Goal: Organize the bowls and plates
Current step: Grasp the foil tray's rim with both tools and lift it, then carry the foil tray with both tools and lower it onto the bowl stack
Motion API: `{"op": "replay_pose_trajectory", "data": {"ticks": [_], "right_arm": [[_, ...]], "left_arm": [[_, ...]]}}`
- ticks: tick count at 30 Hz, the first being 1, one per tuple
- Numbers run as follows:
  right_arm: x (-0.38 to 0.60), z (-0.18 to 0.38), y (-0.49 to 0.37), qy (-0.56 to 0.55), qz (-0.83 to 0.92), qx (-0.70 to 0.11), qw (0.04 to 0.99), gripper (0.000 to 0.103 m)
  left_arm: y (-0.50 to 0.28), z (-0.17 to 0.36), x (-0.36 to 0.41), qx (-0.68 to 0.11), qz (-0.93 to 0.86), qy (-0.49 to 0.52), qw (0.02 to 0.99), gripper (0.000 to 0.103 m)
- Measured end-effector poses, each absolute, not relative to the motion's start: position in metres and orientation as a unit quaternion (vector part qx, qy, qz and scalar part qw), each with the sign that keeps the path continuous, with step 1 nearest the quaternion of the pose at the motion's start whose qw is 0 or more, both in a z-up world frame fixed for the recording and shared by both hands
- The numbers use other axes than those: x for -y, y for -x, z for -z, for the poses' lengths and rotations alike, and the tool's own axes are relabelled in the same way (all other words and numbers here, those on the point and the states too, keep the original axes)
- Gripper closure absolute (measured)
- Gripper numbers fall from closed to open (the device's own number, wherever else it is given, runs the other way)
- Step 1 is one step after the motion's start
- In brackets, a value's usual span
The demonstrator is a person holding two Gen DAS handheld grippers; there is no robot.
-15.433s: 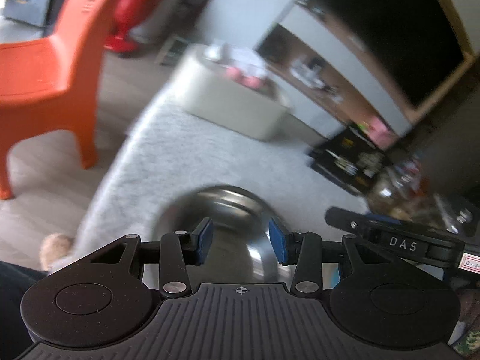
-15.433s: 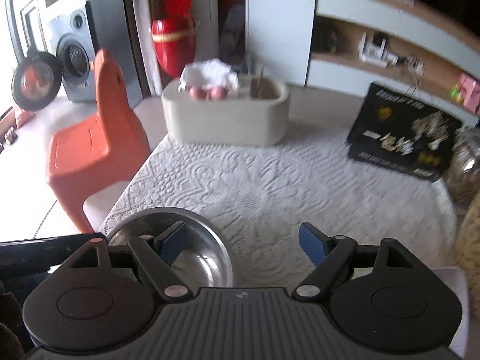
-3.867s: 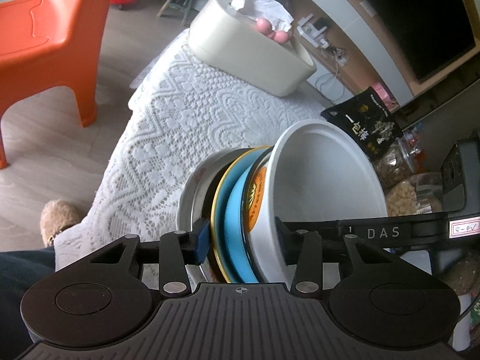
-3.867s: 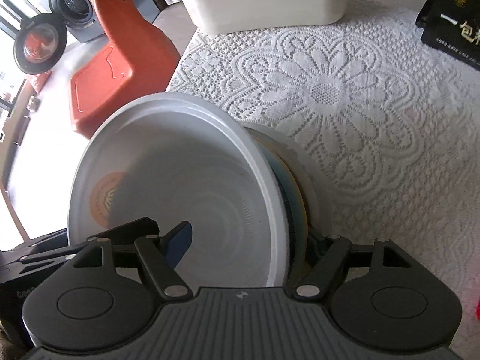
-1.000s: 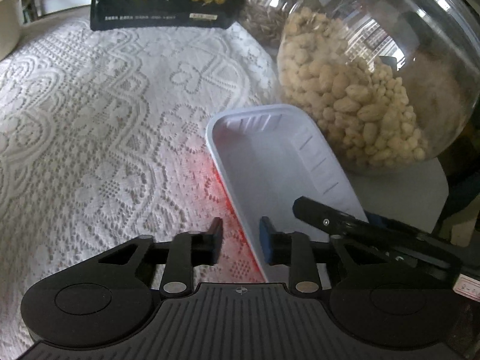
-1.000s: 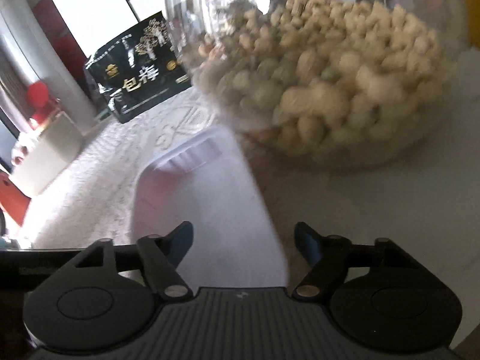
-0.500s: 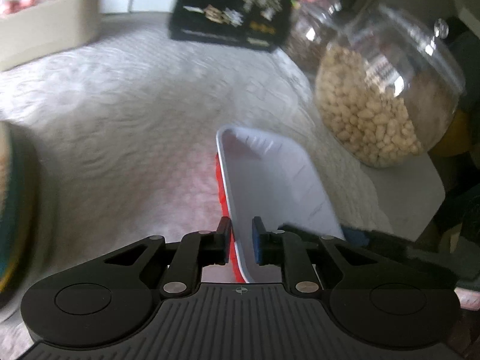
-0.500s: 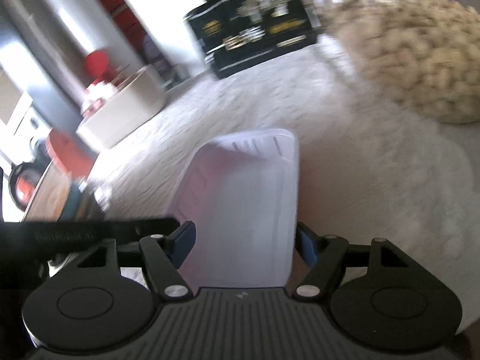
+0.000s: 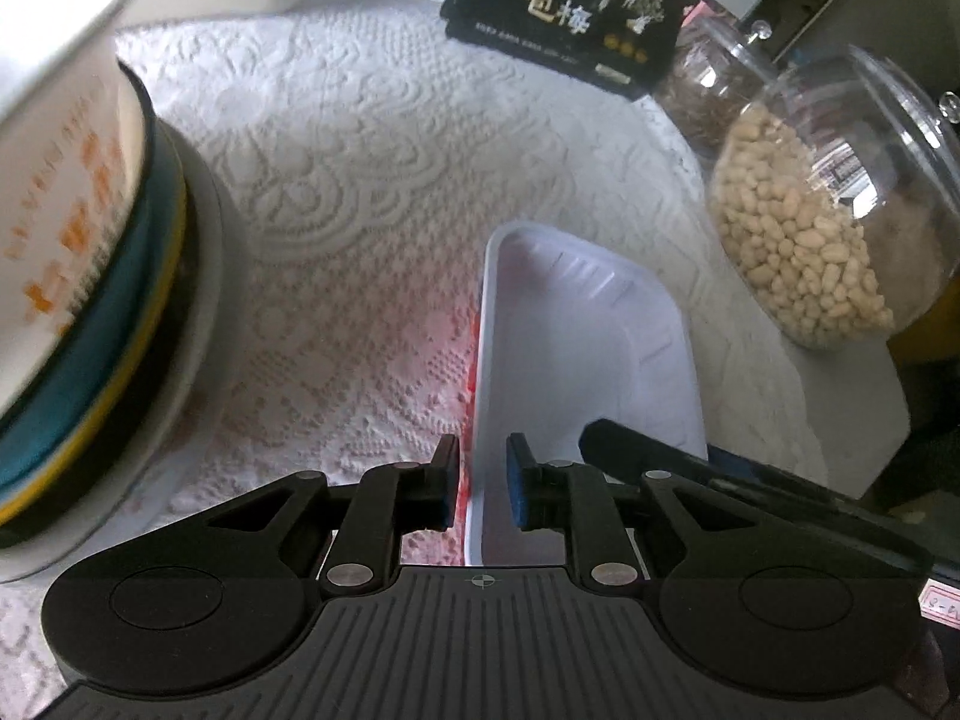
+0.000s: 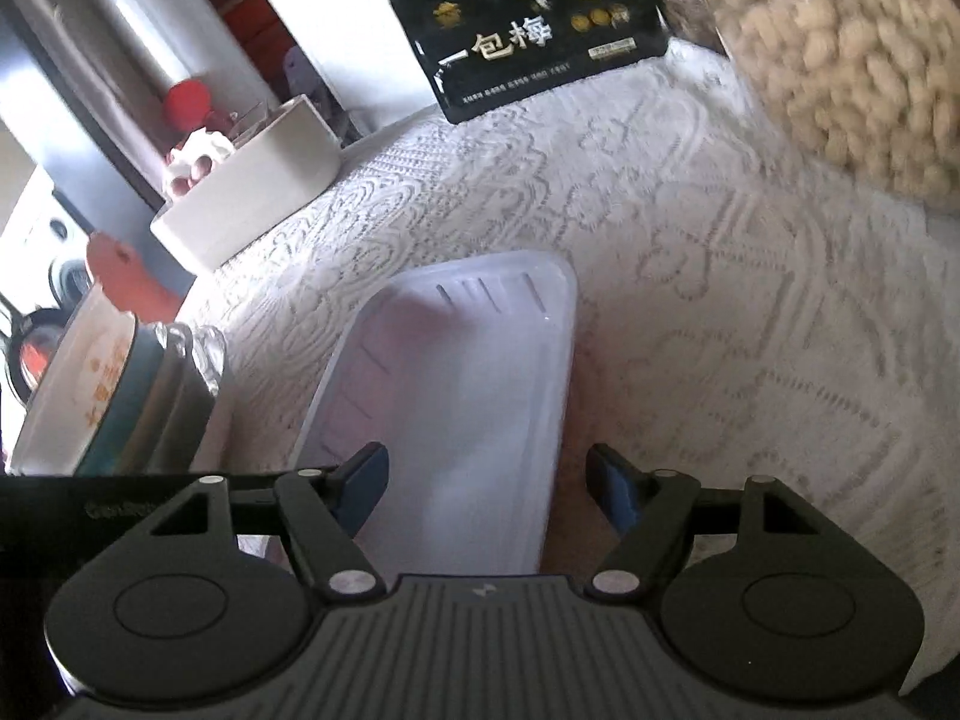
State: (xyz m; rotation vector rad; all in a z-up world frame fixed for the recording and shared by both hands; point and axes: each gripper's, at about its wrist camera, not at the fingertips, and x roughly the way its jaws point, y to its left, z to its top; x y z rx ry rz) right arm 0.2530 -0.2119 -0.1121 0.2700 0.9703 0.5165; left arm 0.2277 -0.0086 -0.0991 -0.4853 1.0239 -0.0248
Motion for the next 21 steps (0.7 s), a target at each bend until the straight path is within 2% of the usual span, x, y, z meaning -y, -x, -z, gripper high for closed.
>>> {"op": "replay_pose_trajectory", "data": {"ticks": [5, 10, 16, 21], "right_arm": [[0.209, 0.101, -0.249, -0.115, -0.232, -0.456, 0.851, 0.038], [0.205, 0.047, -0.228, -0.1, -0.249, -0.399, 0.877, 0.037], [0.157, -0.034, -0.194, -0.083, -0.327, -0.309, 0.889, 0.033], [0.093, -0.054, -0.183, -0.07, -0.398, -0.299, 0.865, 0.033]], "left_arm": [[-0.234, 0.097, 0.012, -0.477, 0.014, 0.235, 0.846, 0.087], [-0.206, 0.042, 0.003, -0.414, 0.043, 0.225, 0.881, 0.085], [-0.141, -0.045, -0.047, -0.29, 0.016, 0.216, 0.932, 0.083], [-0.093, -0.076, -0.109, -0.246, -0.03, 0.235, 0.94, 0.078]]}}
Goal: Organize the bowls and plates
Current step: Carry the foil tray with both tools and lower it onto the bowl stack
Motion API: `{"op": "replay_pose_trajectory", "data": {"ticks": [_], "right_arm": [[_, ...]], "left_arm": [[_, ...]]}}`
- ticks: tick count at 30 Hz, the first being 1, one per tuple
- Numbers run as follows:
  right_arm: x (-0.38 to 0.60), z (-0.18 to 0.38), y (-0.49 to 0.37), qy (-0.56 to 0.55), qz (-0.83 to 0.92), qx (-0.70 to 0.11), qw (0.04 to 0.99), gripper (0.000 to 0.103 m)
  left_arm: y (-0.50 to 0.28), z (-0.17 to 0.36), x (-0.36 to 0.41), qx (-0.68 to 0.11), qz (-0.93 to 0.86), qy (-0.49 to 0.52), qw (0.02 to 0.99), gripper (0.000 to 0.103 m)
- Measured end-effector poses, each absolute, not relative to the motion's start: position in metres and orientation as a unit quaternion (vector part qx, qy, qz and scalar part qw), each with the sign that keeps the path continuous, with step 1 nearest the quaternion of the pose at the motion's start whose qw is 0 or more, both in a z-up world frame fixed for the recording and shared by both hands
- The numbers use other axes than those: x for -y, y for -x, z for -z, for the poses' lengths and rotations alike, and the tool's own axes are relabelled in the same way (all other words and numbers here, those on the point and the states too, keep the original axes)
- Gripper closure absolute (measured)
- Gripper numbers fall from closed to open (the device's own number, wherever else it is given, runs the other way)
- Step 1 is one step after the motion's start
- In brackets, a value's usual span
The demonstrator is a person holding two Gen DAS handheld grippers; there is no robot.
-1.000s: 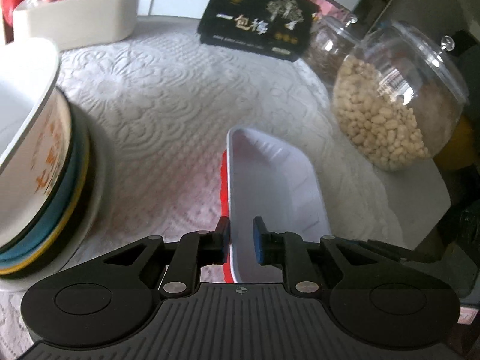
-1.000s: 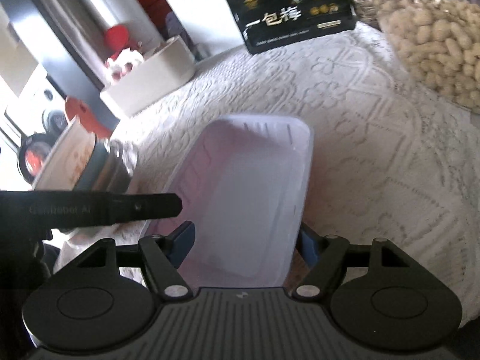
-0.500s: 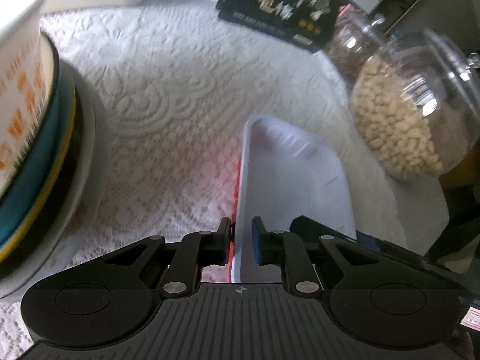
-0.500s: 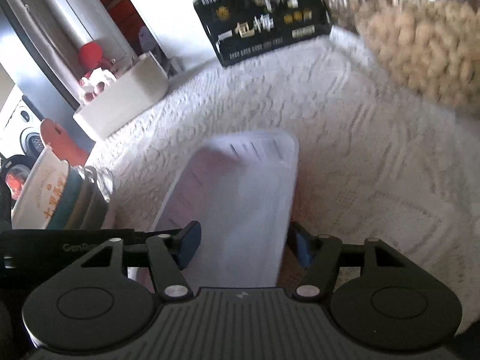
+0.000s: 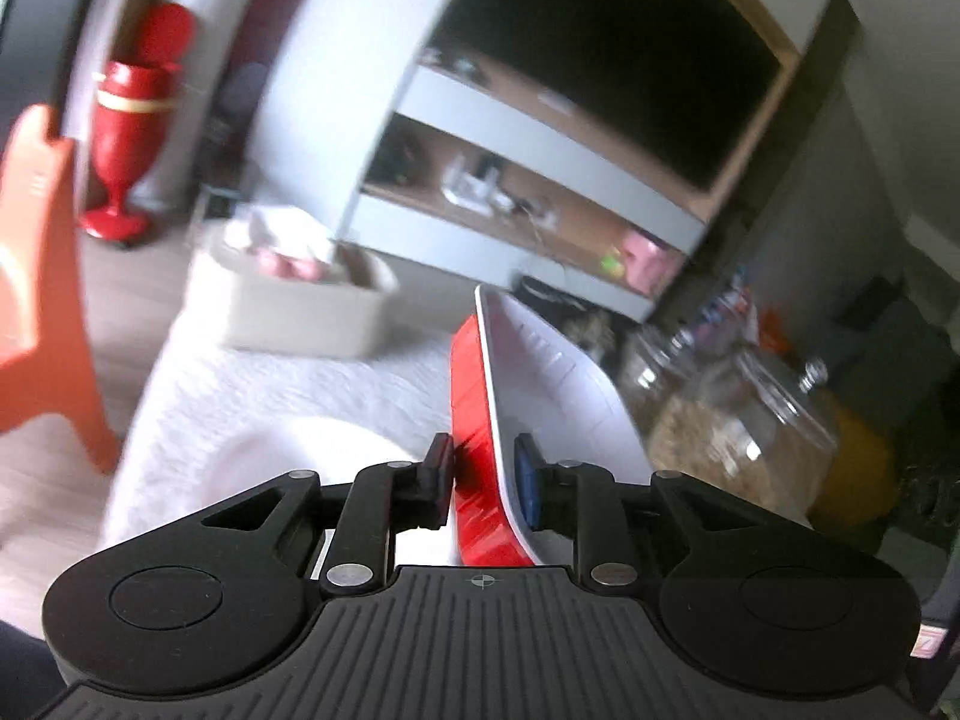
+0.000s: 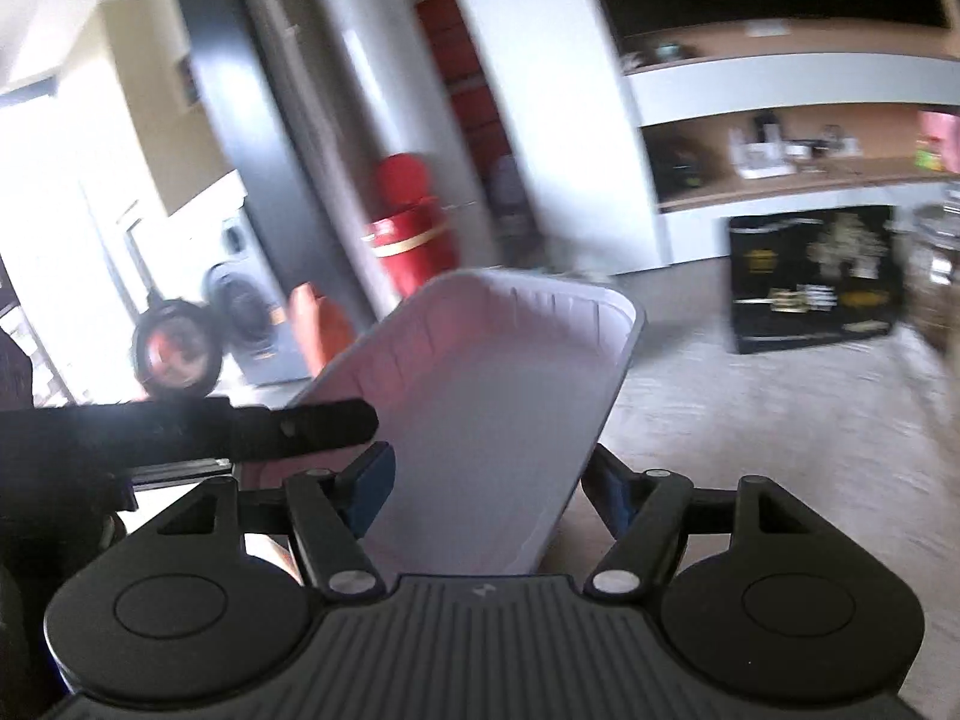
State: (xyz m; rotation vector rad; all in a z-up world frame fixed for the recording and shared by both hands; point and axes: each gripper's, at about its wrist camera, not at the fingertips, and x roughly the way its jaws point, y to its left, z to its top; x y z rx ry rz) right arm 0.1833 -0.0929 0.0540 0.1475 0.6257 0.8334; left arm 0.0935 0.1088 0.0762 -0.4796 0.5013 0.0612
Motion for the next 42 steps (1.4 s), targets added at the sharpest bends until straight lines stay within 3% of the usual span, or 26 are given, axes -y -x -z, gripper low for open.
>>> {"op": "replay_pose_trajectory", "data": {"ticks": [6, 13, 42], "right_arm": [[0.034, -0.033, -0.186, -0.05, -0.421, -0.334, 0.842, 0.032], [0.03, -0.008, -0.196, -0.027, -0.392, -0.364, 0.844, 0.032], [0.014, -0.02, -0.189, -0.018, -0.406, -0.354, 0.842, 0.031]], "left_arm": [[-0.08, -0.048, -0.154, -0.27, -0.073, 0.268, 0.922, 0.08], [-0.096, -0.013, -0.165, -0.315, -0.058, 0.288, 0.903, 0.081], [-0.088, -0.016, -0.176, -0.321, -0.081, 0.297, 0.896, 0.082]]}}
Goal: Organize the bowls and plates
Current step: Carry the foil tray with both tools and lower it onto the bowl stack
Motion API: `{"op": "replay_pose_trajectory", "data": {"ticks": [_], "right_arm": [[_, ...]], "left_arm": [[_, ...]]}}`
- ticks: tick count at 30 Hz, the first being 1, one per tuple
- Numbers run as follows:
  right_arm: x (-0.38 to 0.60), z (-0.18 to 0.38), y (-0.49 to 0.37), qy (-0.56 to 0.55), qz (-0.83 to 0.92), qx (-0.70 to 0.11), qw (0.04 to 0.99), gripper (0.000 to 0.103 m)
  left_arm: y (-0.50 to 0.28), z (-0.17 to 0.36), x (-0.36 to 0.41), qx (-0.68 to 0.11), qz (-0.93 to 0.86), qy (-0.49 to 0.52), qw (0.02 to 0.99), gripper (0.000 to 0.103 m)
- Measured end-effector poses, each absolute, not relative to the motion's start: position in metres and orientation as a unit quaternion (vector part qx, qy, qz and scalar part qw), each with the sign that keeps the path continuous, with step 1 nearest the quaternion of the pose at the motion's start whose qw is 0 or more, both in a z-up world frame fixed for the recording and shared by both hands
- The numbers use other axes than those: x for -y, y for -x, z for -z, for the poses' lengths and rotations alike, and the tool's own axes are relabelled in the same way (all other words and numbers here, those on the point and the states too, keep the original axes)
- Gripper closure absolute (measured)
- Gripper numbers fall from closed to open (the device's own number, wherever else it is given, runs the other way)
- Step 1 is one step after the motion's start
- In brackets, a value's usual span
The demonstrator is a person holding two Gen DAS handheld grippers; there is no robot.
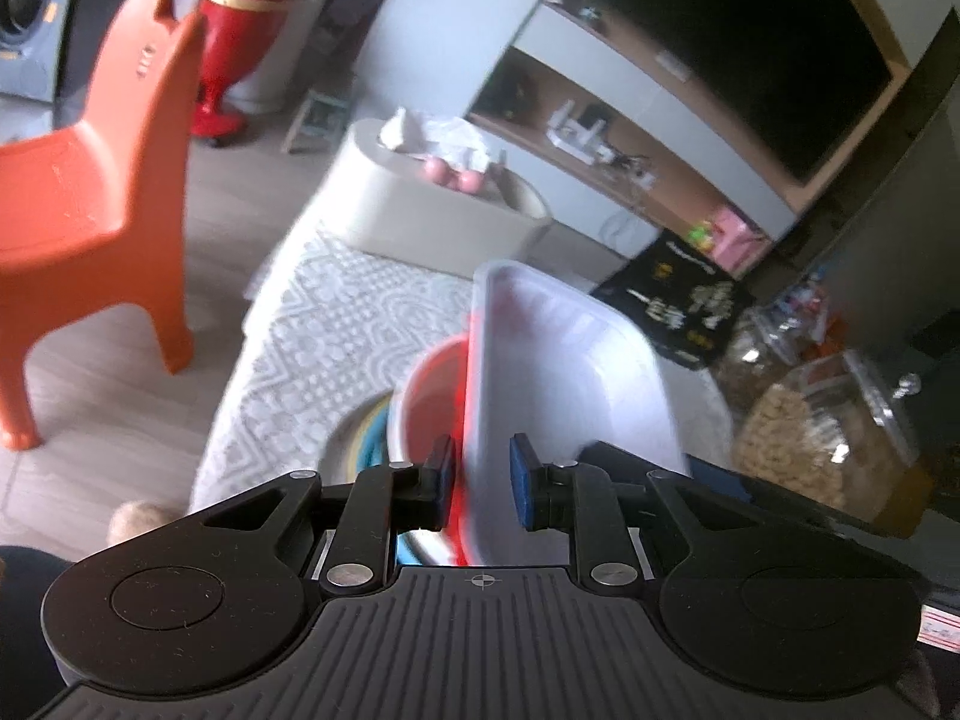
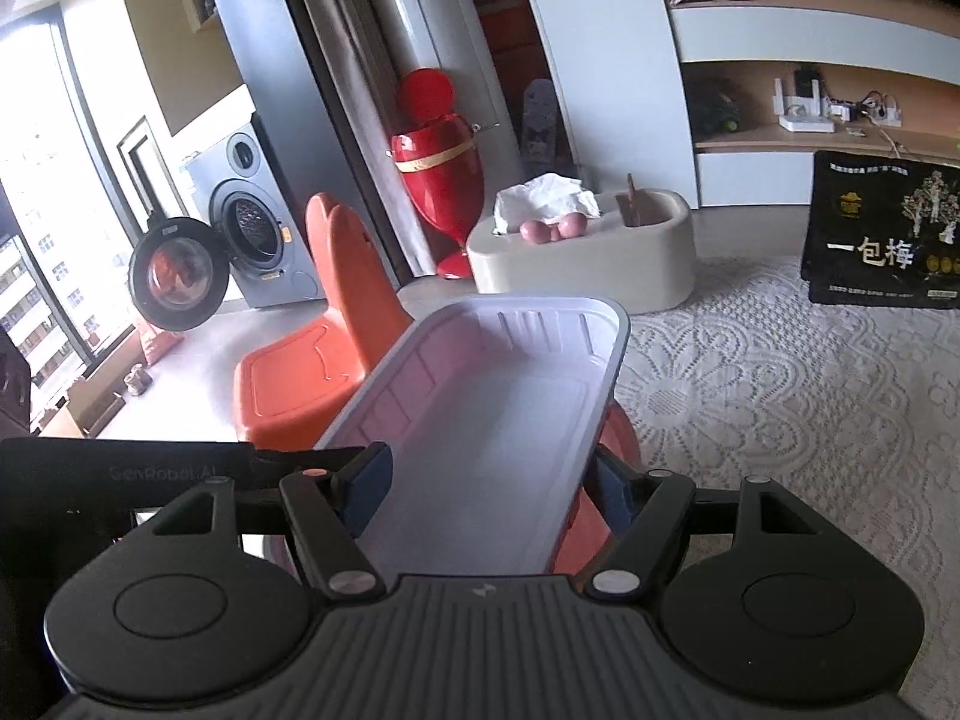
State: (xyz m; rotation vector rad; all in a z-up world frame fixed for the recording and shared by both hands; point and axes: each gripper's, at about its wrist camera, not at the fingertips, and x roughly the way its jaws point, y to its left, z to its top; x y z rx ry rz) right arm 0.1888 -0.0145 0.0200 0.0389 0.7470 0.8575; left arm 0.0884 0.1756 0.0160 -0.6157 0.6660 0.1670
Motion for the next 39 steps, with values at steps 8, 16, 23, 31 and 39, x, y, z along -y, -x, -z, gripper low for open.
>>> {"op": "replay_pose_trajectory", "data": {"ticks": [8, 16, 23, 31, 39], "right_arm": [[0.017, -0.022, -0.194, -0.019, -0.408, -0.354, 0.842, 0.031], [0.019, -0.02, -0.195, -0.029, -0.411, -0.363, 0.836, 0.031], [0.019, -0.02, -0.192, -0.026, -0.41, -0.365, 0.835, 0.031], [0.021, -0.019, -0.193, -0.029, -0.408, -0.37, 0.834, 0.031], [0.023, -0.019, -0.192, -0.031, -0.406, -0.37, 0.835, 0.031]], "left_arm": [[-0.092, -0.014, -0.17, -0.328, -0.08, 0.296, 0.894, 0.082], [-0.085, -0.016, -0.169, -0.329, -0.086, 0.299, 0.891, 0.082], [-0.083, -0.02, -0.17, -0.326, -0.083, 0.303, 0.892, 0.082], [-0.083, -0.021, -0.169, -0.328, -0.08, 0.304, 0.891, 0.082], [-0.076, -0.028, -0.17, -0.317, -0.092, 0.308, 0.892, 0.082]]}}
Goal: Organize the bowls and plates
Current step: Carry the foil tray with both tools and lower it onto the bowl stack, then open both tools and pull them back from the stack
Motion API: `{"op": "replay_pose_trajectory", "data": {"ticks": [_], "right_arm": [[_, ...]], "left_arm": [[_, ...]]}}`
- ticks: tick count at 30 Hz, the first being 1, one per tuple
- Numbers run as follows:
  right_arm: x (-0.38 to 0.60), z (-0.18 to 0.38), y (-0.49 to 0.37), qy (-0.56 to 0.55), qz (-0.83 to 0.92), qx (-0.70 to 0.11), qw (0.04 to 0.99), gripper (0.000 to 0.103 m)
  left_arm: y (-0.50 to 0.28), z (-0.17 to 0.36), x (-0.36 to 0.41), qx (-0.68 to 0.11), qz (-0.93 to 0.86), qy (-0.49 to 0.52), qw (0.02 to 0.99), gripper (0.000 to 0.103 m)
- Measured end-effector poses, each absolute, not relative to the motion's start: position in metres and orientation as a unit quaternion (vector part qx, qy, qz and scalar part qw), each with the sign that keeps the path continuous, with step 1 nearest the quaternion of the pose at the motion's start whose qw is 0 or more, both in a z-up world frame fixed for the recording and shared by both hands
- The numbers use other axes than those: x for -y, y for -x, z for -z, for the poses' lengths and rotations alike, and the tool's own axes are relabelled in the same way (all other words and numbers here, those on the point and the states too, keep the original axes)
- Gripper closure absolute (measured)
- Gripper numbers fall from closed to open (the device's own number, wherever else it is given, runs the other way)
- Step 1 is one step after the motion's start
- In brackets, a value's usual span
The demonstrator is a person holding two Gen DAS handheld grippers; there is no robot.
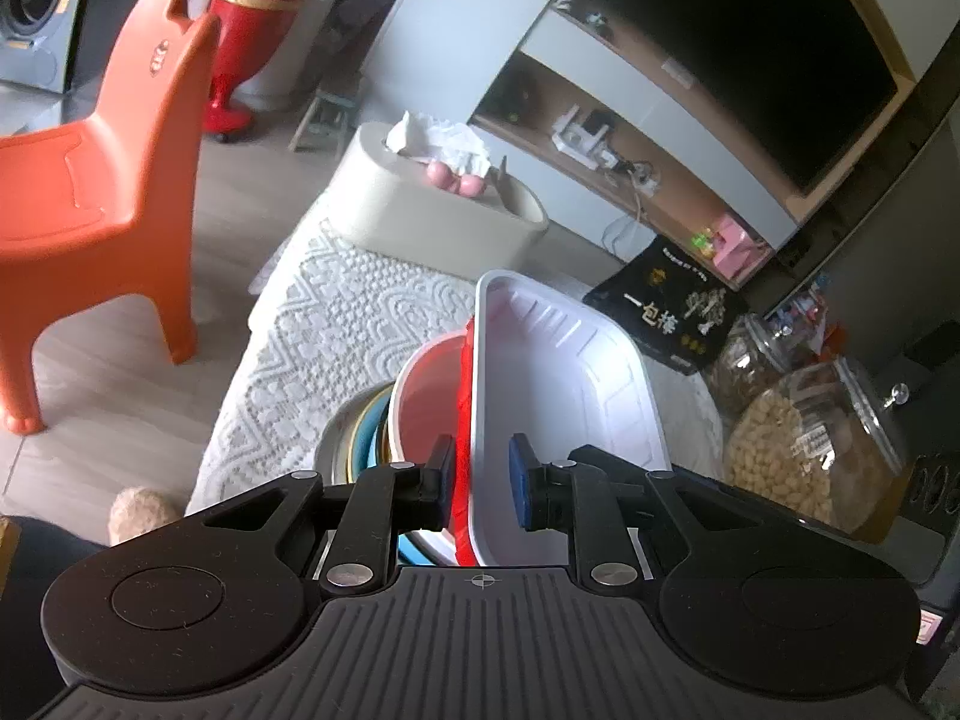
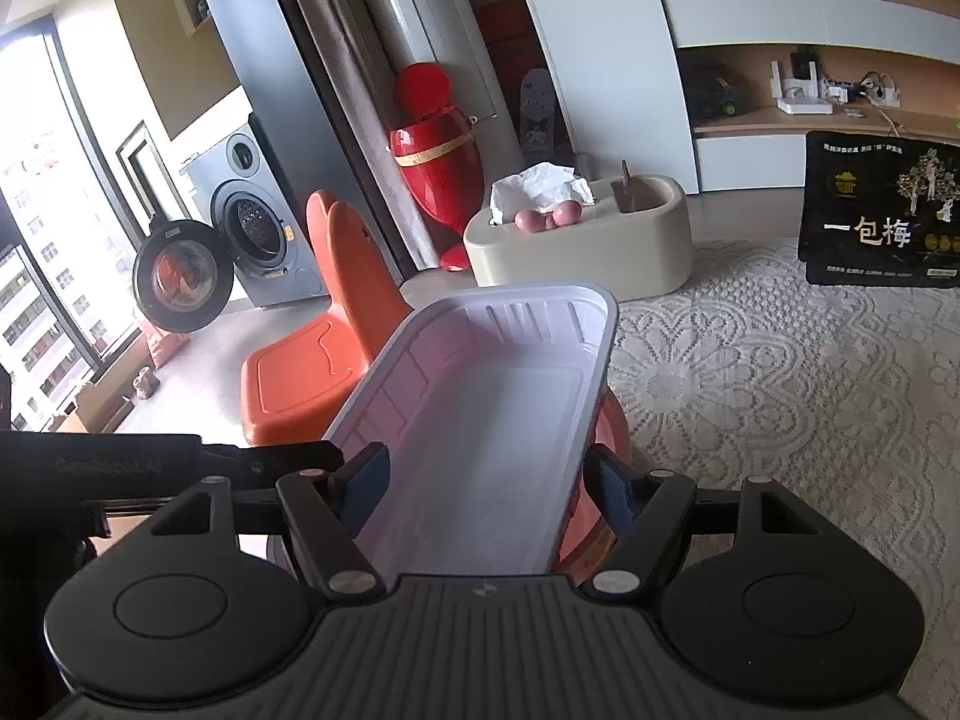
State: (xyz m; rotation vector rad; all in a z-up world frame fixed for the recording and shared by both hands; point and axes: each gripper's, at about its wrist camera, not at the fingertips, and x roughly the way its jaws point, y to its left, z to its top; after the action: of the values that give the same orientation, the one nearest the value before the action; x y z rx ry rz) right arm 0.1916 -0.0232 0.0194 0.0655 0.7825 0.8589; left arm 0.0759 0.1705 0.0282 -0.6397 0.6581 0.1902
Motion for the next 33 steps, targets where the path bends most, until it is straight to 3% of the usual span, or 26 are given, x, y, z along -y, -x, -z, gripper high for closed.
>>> {"op": "replay_pose_trajectory", "data": {"ticks": [19, 25, 30, 33], "right_arm": [[0.048, -0.028, -0.176, -0.038, -0.373, -0.341, 0.862, 0.027], [0.06, -0.033, -0.161, -0.033, -0.356, -0.313, 0.88, 0.026], [0.085, -0.035, -0.138, -0.052, -0.351, -0.299, 0.886, 0.018], [0.102, -0.027, -0.123, -0.056, -0.329, -0.299, 0.894, 0.014]], "left_arm": [[-0.059, -0.038, -0.15, -0.312, -0.122, 0.277, 0.9, 0.082], [-0.039, -0.044, -0.142, -0.269, -0.142, 0.26, 0.916, 0.082], [-0.01, -0.046, -0.112, -0.23, -0.16, 0.205, 0.938, 0.082], [-0.004, -0.037, -0.09, -0.245, -0.149, 0.159, 0.945, 0.082]]}}
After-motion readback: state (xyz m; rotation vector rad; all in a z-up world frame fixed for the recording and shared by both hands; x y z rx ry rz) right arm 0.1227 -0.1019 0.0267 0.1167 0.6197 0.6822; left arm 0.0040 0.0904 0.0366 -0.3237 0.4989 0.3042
